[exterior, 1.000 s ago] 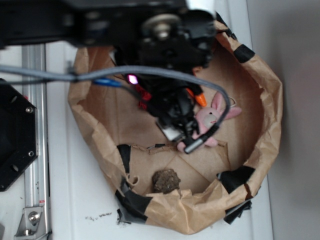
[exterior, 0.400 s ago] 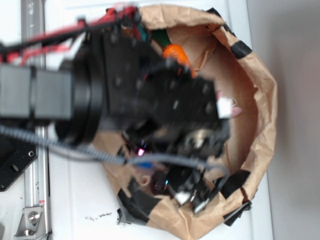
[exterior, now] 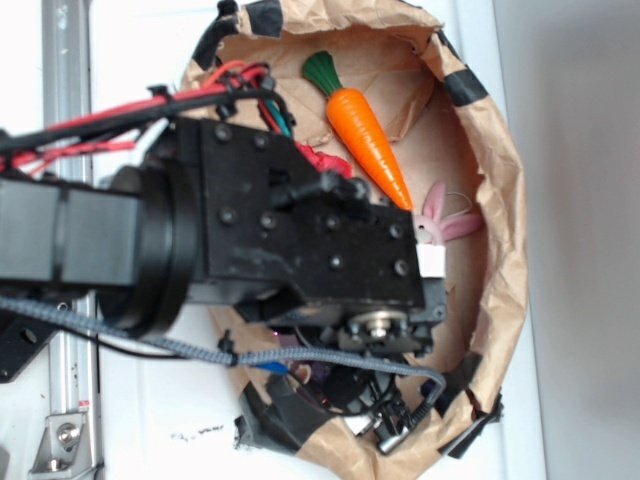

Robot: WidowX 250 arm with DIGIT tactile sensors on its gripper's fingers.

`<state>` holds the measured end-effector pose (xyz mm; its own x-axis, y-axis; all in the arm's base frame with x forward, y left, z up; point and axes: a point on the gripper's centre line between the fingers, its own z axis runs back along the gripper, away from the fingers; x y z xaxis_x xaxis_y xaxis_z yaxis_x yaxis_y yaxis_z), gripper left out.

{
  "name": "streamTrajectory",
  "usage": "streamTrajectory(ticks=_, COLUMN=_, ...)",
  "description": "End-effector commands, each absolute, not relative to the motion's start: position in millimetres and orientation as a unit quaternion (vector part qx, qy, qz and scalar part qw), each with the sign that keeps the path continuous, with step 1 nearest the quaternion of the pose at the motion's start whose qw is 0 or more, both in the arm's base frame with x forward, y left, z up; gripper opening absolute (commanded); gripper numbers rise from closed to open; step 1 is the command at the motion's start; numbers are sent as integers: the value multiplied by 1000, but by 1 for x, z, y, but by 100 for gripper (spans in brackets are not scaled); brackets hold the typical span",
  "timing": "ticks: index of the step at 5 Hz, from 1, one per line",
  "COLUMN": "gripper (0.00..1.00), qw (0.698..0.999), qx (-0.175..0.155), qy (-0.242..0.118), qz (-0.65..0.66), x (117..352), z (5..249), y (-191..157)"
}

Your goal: Grab the rock.

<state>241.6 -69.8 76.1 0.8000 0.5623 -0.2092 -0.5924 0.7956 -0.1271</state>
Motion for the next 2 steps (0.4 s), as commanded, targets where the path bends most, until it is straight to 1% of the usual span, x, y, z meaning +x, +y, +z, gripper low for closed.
streamTrajectory(ticks=1, gripper=100, qw=932, qx=-113, qy=48, qz=340, x=234, z=84, y=-47)
streamTrajectory(ticks=2, gripper=100, qw=909, qx=-153, qy=34, qz=385, x=241, z=91, y=-26)
